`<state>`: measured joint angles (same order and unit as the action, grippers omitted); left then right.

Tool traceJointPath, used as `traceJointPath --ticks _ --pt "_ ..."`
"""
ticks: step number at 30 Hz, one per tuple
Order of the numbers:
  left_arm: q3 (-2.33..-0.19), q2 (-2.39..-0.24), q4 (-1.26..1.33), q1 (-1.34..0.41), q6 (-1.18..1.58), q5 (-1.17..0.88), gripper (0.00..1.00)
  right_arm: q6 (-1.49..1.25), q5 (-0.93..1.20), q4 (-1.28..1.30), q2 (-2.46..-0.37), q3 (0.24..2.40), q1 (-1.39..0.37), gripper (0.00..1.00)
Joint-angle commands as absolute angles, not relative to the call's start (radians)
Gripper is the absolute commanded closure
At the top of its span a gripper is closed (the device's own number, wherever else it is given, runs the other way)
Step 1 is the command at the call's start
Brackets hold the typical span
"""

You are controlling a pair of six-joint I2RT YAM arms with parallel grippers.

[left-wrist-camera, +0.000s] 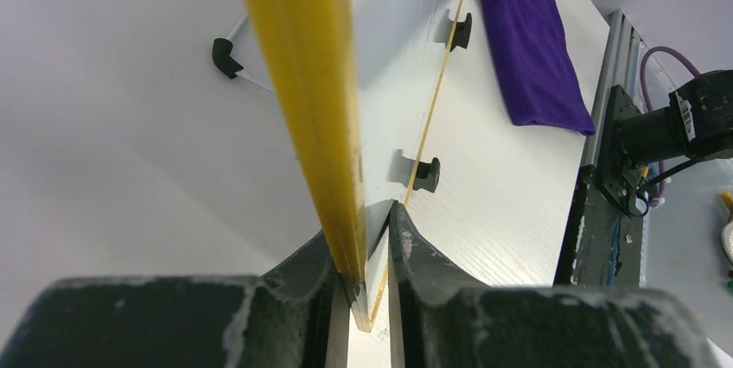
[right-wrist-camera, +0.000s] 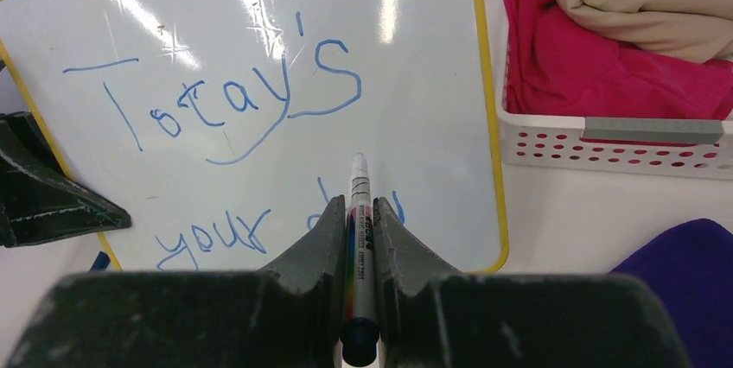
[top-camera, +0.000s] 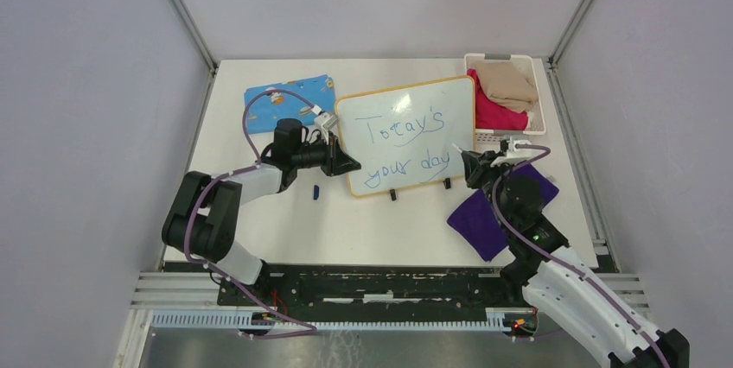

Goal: Write a sentence on the whiteboard

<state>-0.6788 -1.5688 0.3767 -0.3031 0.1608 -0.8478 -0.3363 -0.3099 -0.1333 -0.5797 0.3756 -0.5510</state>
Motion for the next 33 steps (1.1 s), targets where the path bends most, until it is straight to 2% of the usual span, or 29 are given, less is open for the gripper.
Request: traceJointPath --ticks 1,10,25,33 --pt "-0.653 -1.629 0.222 -0.319 0.085 -0.746 0.76 -0.398 -0.259 -0.135 -0.560 0.369 -0.501 1.00" --pt "-0.638 -1.617 0.246 -0.319 0.086 -0.737 0.77 -0.473 -0.292 -0.080 -0.470 0.285 -0.423 1.00" --pt "-0.618 -1.631 0.288 -0.321 0.111 -0.722 0.77 -0.494 -0.155 -0.176 -0.541 0.281 -0.360 1.00" --pt "-0.619 -1.639 0.301 -0.321 0.119 -0.715 0.77 -0.441 -0.198 -0.129 -0.545 0.291 -0.360 1.00"
